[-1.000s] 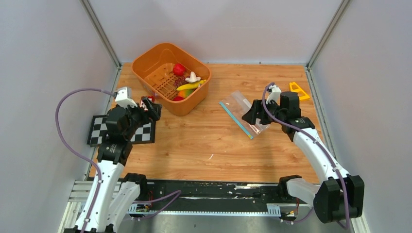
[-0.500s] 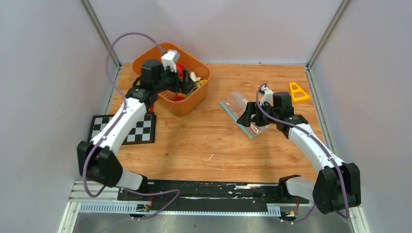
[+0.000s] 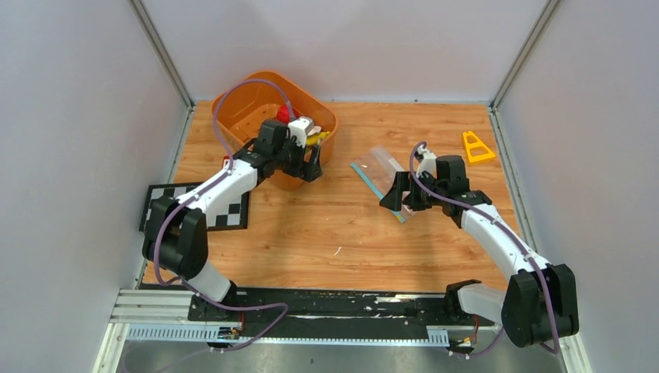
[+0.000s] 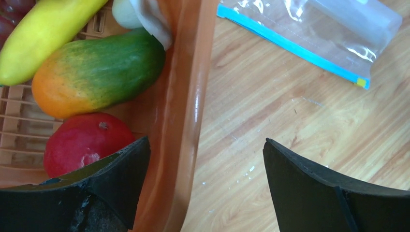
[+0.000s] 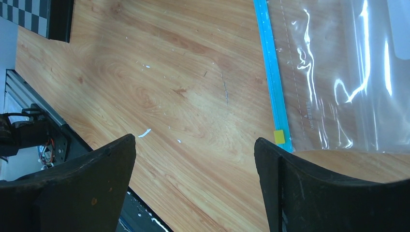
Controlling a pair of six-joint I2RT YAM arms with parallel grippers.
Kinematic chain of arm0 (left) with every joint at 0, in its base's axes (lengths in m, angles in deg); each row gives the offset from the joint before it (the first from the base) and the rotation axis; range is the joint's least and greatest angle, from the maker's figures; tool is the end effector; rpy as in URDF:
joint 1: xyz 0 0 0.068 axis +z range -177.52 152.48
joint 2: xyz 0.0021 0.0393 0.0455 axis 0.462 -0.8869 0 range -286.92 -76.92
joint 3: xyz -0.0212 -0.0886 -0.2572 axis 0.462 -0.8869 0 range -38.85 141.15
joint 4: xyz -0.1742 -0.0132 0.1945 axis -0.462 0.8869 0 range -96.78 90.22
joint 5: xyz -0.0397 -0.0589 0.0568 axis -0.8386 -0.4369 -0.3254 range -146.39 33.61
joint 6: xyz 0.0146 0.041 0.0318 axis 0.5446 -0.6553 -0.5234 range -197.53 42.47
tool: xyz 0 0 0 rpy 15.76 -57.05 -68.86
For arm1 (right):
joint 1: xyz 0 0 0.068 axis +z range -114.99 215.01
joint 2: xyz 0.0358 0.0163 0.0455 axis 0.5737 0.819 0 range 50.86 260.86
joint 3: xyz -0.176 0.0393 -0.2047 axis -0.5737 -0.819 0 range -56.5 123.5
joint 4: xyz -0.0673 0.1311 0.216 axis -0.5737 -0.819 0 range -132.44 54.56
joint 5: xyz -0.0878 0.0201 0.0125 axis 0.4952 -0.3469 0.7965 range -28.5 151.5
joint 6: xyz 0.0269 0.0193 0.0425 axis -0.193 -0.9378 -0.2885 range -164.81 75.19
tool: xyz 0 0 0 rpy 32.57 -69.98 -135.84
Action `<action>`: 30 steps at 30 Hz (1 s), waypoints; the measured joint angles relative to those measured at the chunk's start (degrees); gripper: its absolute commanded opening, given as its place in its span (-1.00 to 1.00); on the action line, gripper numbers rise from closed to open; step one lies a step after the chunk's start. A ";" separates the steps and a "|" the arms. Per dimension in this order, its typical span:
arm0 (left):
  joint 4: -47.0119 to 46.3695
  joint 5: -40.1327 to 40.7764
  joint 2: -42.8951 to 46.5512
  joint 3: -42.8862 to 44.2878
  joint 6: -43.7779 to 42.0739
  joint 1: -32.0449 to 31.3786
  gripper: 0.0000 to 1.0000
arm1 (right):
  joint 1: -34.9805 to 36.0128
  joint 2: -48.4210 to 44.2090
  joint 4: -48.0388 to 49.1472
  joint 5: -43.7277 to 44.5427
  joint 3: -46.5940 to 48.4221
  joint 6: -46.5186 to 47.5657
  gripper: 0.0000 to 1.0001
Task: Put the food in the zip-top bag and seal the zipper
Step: Move the bin to the center of the board.
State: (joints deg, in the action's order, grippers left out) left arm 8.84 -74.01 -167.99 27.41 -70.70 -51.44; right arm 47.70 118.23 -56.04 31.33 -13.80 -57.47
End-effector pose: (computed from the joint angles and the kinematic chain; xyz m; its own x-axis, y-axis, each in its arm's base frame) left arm 0.3198 -0.1537 0.2593 -0.6596 0.1687 -0.7325 0.5224 0.8035 -0.2854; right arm 0.2301 0.0701 0.2350 -0.7935 0.0156 -0.6083 -0.3700 0.7813 0.5027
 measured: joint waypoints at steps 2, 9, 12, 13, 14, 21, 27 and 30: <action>-0.07 -0.26 1.38 -1.18 -0.76 -0.70 0.82 | 0.00 -0.04 0.04 0.02 -0.46 -0.22 0.85; 2.56 -2.95 9.79 -7.74 -1.64 -6.01 0.79 | 0.46 0.04 0.48 1.20 -0.72 -0.79 0.74; 3.19 -3.04 12.04 -9.27 -1.62 -7.08 0.80 | 1.38 1.36 0.76 3.15 -0.63 -0.52 0.65; 3.32 -3.02 12.59 -9.60 -1.62 -7.21 0.80 | 1.75 2.08 0.68 3.78 -0.50 -0.37 0.61; 3.50 -3.02 12.94 -9.66 -1.62 -7.23 0.79 | 2.23 3.32 0.61 4.59 -0.20 -0.24 0.59; 4.39 -4.20 13.29 -9.07 -1.68 -7.19 0.74 | 4.55 7.50 0.66 7.72 0.81 0.22 0.52; 6.40 -4.02 13.29 -8.76 -2.95 -7.28 0.68 | 5.18 9.07 0.94 11.78 2.40 1.75 0.37; 6.91 -3.65 13.29 -8.87 -3.19 -7.91 0.68 | 5.62 12.63 1.25 14.25 5.16 3.50 0.23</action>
State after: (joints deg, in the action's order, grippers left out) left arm 15.74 -77.66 -154.70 18.53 -73.89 -59.35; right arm 53.32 130.86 -54.80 45.58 -8.64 -53.98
